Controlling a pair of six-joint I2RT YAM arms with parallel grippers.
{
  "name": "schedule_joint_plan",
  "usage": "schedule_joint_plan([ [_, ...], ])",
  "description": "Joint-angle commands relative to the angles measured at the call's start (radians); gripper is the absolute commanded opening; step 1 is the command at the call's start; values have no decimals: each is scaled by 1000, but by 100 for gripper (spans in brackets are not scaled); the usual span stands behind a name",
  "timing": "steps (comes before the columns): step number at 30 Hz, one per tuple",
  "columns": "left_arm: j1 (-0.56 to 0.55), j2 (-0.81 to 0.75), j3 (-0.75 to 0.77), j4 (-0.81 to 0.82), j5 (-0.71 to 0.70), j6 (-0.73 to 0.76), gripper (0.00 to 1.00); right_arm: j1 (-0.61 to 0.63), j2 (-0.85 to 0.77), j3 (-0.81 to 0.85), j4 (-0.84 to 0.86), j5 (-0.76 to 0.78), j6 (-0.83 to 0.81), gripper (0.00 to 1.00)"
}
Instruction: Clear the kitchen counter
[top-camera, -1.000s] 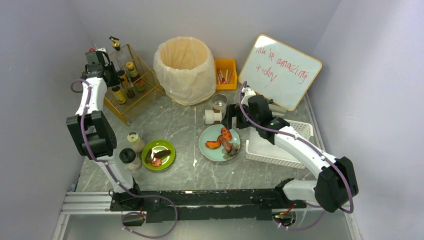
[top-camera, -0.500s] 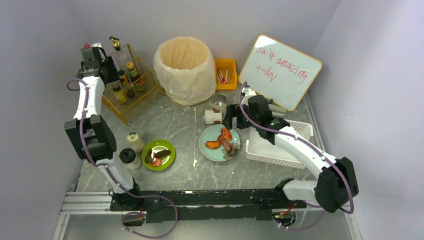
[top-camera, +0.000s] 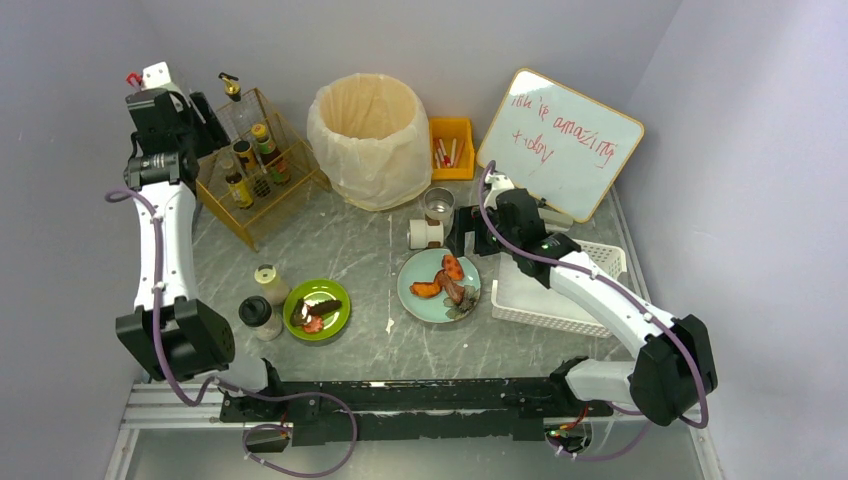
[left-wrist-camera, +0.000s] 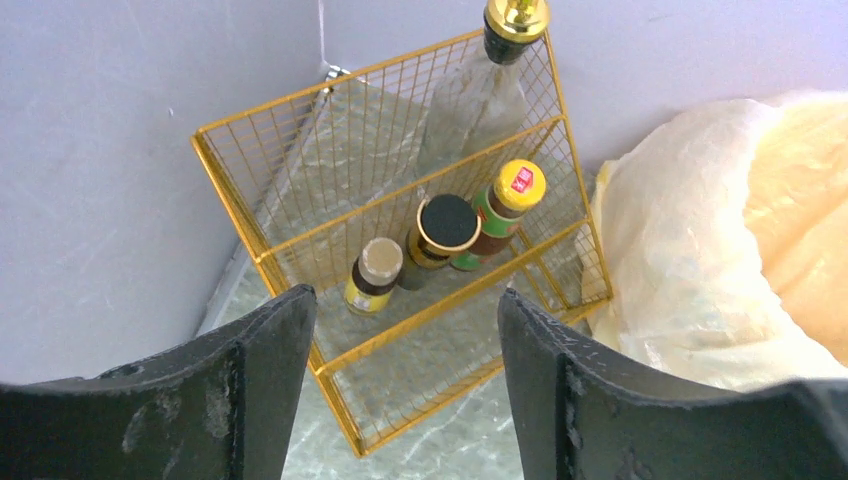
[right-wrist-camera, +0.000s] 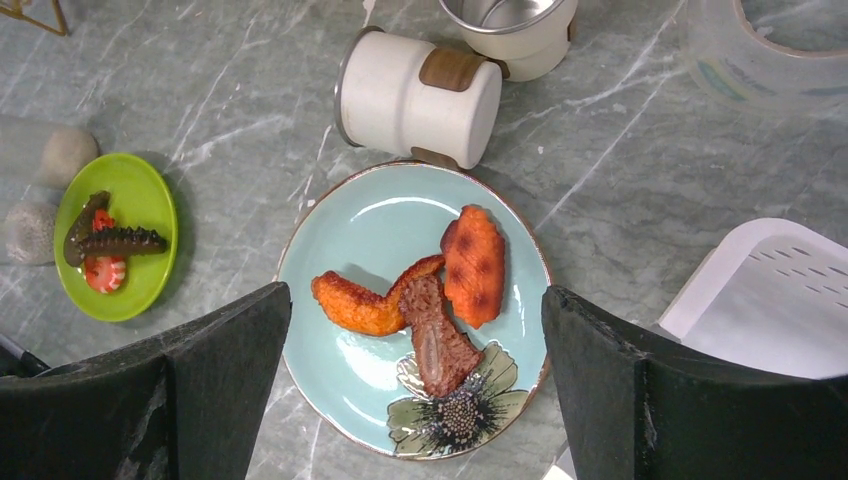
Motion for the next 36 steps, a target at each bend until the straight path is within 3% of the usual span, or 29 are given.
schedule_joint_plan([
  [1, 4, -63, -59, 27, 57, -51, 73, -5, -24, 55, -2, 29, 6, 100],
  [16, 4, -138, -144, -47, 88, -130, 83, -4, 29, 169, -105, 152, 37, 100],
  [28, 4, -200, -240, -155, 49, -197, 91, -5, 41, 180, -96, 146, 59, 100],
  [29, 4, -208, -243, -168, 44, -195, 96, -4, 44, 177, -91, 142, 61, 100],
  [36, 4, -297, -307, -246, 12, -223, 97, -4, 57, 159, -62, 122, 73, 100],
])
